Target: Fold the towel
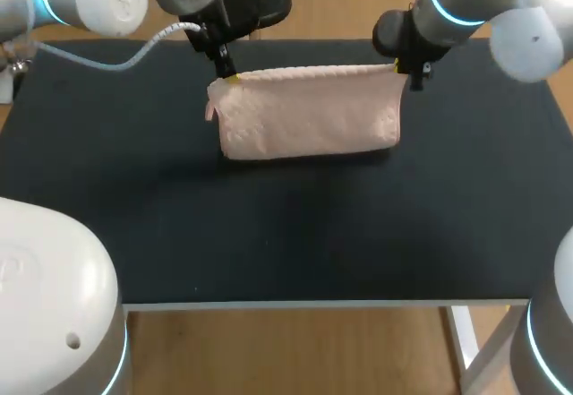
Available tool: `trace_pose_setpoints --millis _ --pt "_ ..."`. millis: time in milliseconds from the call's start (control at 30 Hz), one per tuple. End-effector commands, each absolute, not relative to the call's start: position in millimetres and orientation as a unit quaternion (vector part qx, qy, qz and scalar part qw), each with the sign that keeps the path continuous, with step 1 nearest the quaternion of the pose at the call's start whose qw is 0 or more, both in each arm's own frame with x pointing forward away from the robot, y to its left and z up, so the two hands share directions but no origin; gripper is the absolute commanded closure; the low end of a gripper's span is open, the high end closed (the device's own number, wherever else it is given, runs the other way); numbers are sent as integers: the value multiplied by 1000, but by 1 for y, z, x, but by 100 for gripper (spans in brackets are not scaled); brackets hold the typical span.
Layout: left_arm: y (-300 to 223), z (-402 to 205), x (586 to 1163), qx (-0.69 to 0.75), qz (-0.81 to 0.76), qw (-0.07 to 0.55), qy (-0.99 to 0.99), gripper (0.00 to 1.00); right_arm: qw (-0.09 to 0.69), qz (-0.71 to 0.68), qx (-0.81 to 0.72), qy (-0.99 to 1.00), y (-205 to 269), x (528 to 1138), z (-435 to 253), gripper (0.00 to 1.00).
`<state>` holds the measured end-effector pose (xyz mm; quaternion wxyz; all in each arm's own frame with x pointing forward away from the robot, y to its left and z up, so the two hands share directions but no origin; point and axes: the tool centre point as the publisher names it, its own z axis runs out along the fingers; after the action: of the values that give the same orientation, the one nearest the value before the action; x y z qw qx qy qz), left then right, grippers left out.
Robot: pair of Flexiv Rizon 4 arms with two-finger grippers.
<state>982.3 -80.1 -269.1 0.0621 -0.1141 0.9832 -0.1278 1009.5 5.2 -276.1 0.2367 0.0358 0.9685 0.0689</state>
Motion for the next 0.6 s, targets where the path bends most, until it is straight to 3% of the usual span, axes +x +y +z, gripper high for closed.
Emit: trace_pose_setpoints --millis 33,600 --pt "-90 -303 1010 -109 -110 38 987 100 227 63 37 971 7 1037 -311 100" --pt "-89 -345 1074 -89 -87 25 992 100 199 40 46 978 7 1087 -359 100"
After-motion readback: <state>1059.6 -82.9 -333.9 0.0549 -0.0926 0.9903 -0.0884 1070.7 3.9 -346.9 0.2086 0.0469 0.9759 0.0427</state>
